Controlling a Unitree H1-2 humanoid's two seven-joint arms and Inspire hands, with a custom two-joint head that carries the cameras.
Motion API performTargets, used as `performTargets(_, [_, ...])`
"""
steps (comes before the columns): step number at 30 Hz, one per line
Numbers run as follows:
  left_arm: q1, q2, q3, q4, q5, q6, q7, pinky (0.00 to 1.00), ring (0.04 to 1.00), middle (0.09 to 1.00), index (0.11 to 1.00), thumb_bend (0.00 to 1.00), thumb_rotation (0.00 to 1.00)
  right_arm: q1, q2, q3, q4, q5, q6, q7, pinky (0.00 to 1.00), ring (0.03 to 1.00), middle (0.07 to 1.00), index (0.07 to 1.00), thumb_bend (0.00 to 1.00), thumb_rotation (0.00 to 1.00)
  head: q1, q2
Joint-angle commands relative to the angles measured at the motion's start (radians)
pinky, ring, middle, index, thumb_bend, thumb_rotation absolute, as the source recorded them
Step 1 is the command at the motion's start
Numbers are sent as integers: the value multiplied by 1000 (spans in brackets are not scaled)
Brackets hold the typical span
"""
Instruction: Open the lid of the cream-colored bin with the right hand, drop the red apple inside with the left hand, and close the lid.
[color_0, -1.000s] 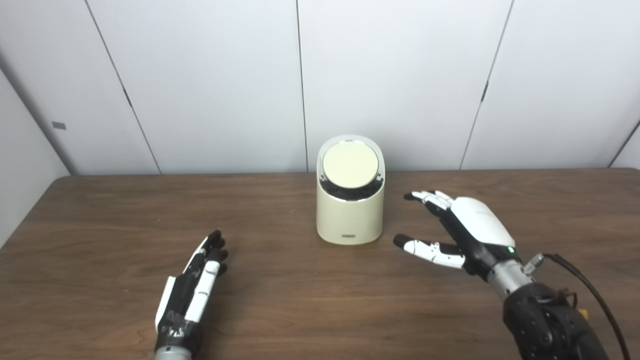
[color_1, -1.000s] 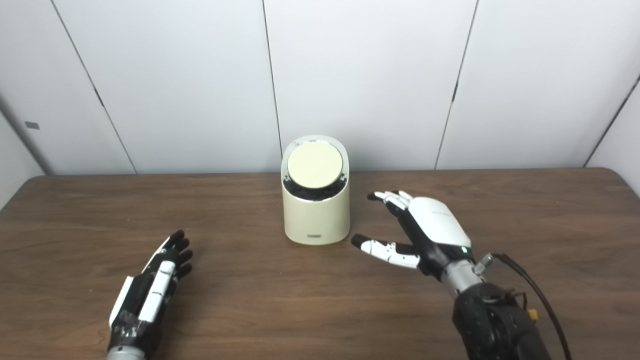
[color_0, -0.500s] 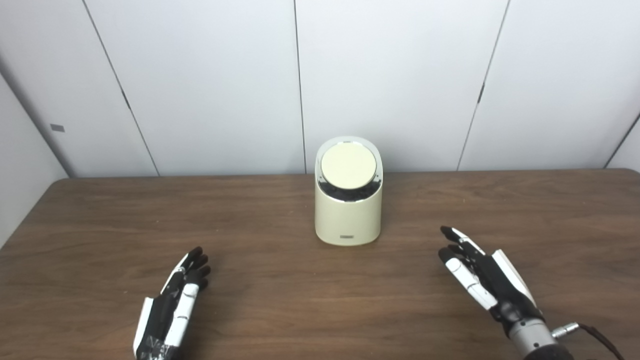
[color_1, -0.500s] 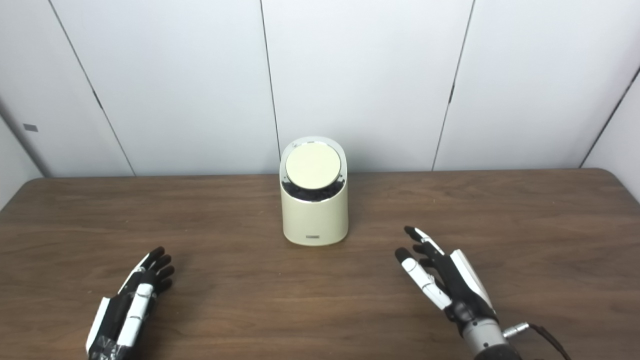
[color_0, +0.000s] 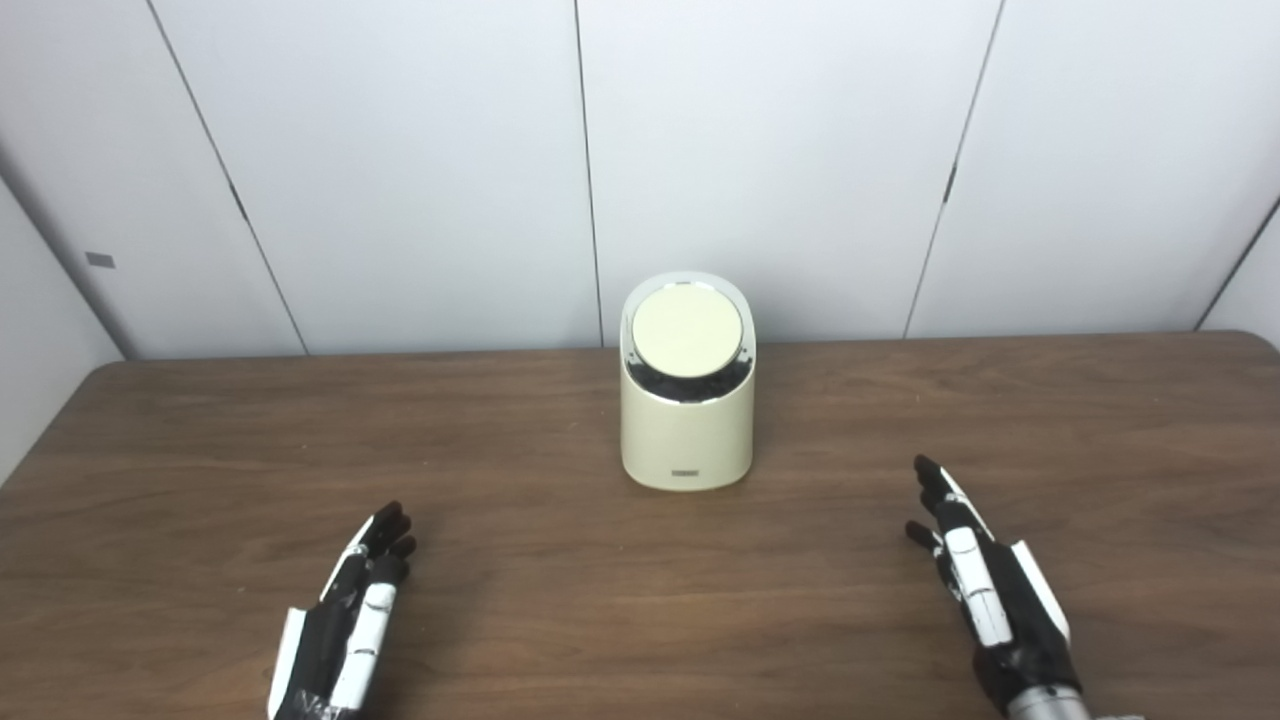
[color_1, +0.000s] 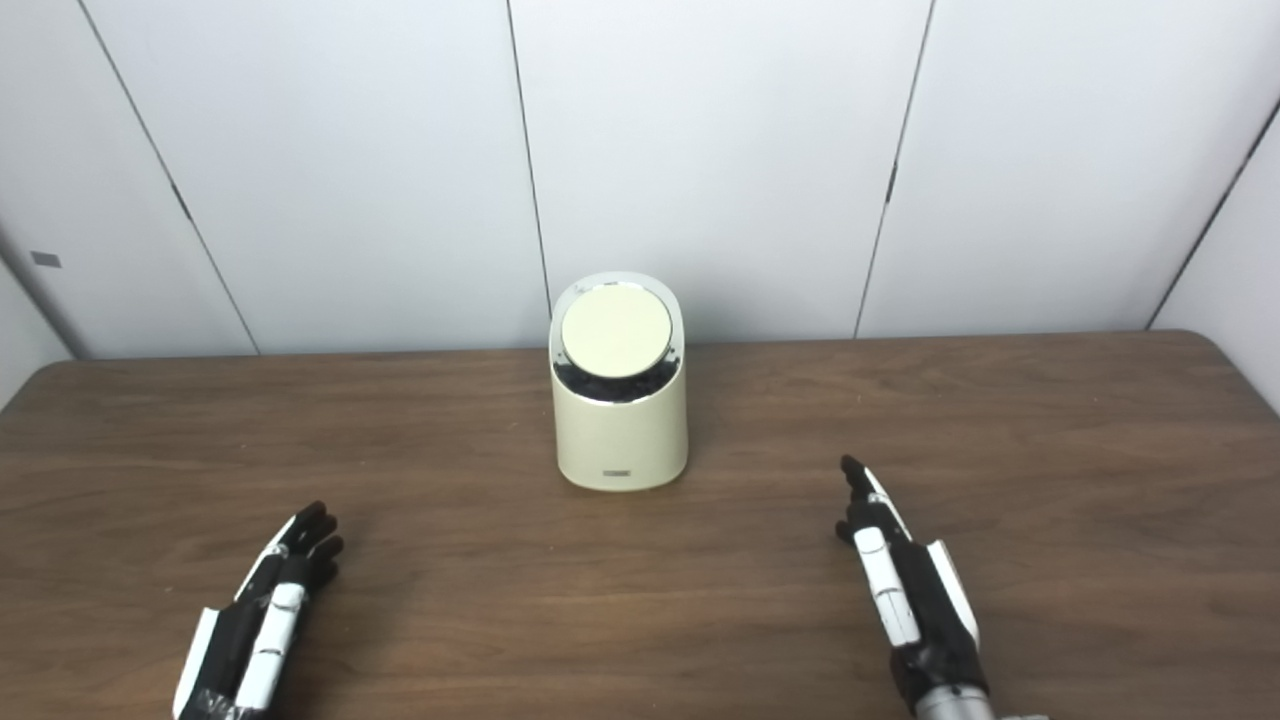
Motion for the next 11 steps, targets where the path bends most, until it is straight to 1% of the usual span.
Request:
performTargets(1, [33,-10,-6,-3,8,-35,5,916,904,913,934,577,795,2,8,-10,-1,27,-50,-27,998,994,983,951,469,1000,0,1])
performTargets(4, [37,-13,-11,7,29,-39,12,913,902,913,935,583,815,4,-2,-15,18,49,-84,-30,988,991,982,959,438,1000,14,-2])
performTargets(7, [40,-21,-18,9,20,-32,11,917,902,917,938,589,826,1,-11,-23,36,65,-102,-34,992,995,981,950,464,1000,19,-8])
performTargets(10, [42,-34,-21,11,10,-33,15,908,891,907,931,578,799,-2,-20,-23,50,59,-117,-41,971,975,965,936,475,1000,23,-34])
performTargets(11, [43,-41,-20,13,4,-31,19,907,890,906,929,576,795,-2,-24,-22,62,58,-130,-41,968,972,963,935,475,1000,27,-53])
